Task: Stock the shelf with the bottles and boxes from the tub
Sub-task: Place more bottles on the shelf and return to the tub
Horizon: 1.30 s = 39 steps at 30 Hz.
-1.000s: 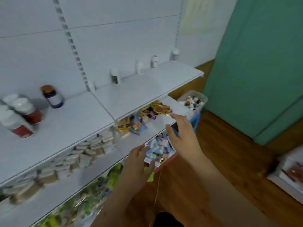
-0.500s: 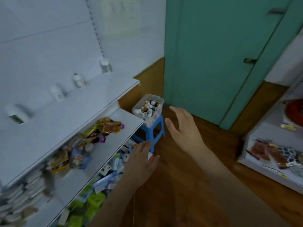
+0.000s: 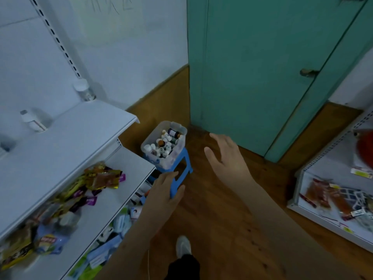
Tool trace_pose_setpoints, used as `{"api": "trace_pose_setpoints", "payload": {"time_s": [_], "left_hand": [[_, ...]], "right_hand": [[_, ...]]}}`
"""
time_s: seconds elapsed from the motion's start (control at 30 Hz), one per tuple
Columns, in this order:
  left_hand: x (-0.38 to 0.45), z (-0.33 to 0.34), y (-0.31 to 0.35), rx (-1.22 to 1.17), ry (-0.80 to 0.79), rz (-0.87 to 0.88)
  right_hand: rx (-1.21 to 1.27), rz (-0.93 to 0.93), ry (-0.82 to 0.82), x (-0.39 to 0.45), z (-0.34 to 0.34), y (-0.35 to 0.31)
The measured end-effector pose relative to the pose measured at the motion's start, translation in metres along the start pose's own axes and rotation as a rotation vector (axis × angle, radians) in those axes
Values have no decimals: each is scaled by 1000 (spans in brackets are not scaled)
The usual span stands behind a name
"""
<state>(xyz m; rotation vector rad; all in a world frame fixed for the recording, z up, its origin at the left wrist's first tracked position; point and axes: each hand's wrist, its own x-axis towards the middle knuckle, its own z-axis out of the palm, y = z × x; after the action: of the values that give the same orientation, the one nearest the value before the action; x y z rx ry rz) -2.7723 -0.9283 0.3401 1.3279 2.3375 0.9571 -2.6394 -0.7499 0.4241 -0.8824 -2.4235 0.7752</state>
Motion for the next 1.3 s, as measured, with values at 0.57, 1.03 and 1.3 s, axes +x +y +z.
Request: {"api": "trace_pose_setpoints", "payload": {"time_s": [0.57,1.03,1.3], "left_hand": [[266,13,-89,-160,-51,-335],[391,51,-174,-237,63,-798],[427,99,-210,-229,94,-1113]], "right_hand": [[-70,-8,-212,292,55,61],[-51,-153,-668,536,198,154],[-169,-280,-989,600,297,208]]}}
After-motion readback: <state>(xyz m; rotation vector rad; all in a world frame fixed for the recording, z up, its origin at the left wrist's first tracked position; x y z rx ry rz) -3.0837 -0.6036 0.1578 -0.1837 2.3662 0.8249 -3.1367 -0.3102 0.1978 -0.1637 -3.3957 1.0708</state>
